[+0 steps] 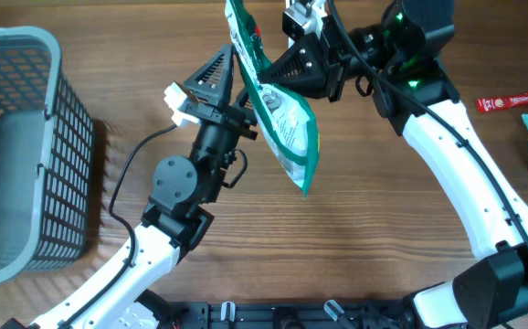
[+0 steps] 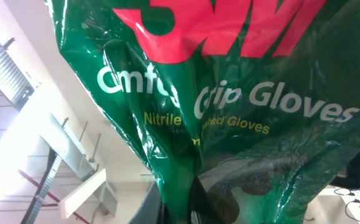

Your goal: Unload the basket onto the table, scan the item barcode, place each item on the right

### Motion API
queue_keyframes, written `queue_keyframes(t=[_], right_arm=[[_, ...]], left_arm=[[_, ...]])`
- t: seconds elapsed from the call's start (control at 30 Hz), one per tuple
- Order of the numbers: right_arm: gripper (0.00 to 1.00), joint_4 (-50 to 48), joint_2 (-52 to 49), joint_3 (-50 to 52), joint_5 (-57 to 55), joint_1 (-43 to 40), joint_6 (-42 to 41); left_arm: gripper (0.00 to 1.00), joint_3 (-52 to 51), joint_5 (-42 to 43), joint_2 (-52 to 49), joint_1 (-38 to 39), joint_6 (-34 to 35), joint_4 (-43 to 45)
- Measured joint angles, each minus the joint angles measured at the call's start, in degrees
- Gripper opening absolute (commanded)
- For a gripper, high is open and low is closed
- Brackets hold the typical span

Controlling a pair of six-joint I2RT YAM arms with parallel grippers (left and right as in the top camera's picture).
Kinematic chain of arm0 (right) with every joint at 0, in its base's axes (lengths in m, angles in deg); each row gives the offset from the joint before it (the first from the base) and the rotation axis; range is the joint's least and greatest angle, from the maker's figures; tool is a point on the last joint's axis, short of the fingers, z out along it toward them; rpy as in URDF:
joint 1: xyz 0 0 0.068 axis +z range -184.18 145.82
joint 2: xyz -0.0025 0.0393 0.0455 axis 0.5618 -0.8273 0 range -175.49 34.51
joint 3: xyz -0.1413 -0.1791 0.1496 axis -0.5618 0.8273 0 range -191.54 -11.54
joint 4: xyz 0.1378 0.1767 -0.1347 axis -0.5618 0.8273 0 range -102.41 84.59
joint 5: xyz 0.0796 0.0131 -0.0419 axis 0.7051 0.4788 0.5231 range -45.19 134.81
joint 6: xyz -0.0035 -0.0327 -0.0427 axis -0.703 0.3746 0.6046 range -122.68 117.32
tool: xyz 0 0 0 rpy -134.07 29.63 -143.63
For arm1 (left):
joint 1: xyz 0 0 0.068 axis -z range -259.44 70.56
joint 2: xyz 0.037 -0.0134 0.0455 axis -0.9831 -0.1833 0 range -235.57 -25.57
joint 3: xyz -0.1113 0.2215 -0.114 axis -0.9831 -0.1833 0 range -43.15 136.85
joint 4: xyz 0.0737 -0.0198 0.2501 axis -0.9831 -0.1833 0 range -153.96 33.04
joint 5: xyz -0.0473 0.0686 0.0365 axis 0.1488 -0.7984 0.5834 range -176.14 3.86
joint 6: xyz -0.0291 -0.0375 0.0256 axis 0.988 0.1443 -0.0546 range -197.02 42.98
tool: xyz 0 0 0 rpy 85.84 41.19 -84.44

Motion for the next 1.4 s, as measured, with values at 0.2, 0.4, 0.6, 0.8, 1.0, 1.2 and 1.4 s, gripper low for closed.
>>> queue_keyframes(t=[0.2,0.4,0.6,0.8,1.0,1.2,1.4], right_arm=[[0.04,0.0,0.0,0.4,0.0,0.0,0.2],[0.05,0.0,0.0,0.5,0.0,-0.3,1.0],[0.53,0.1,0.0,0.6,0.0,-2.3,4.5],[1.0,0.3,0.0,0.7,0.0,-4.7,23.7],[0.99,13.1,0.0,0.9,0.0,-8.3,46.4],[1.0,46.6,-1.4,0.4,-9.0,-10.0,67.6],[1.0,73.4,-2.4,1.6,-39.8,-9.2,87.4]], left_arm=[[0.81,-0.1,-0.3,-0.1,0.0,-0.1,5.2],[0.36,-0.1,-0.1,-0.2,0.0,-0.2,2.6],[0.26,-0.1,0.1,-0.2,0.0,0.0,1.0],[0.22,-0.1,2.3,-0.2,0.0,0.0,1.0],[0.28,-0.1,11.0,-0.2,-1.6,-2.6,1.0],[0.29,0.0,32.3,-0.2,-13.6,-15.9,0.6],[0.18,0.0,49.0,-0.2,-20.3,-22.7,-0.7]])
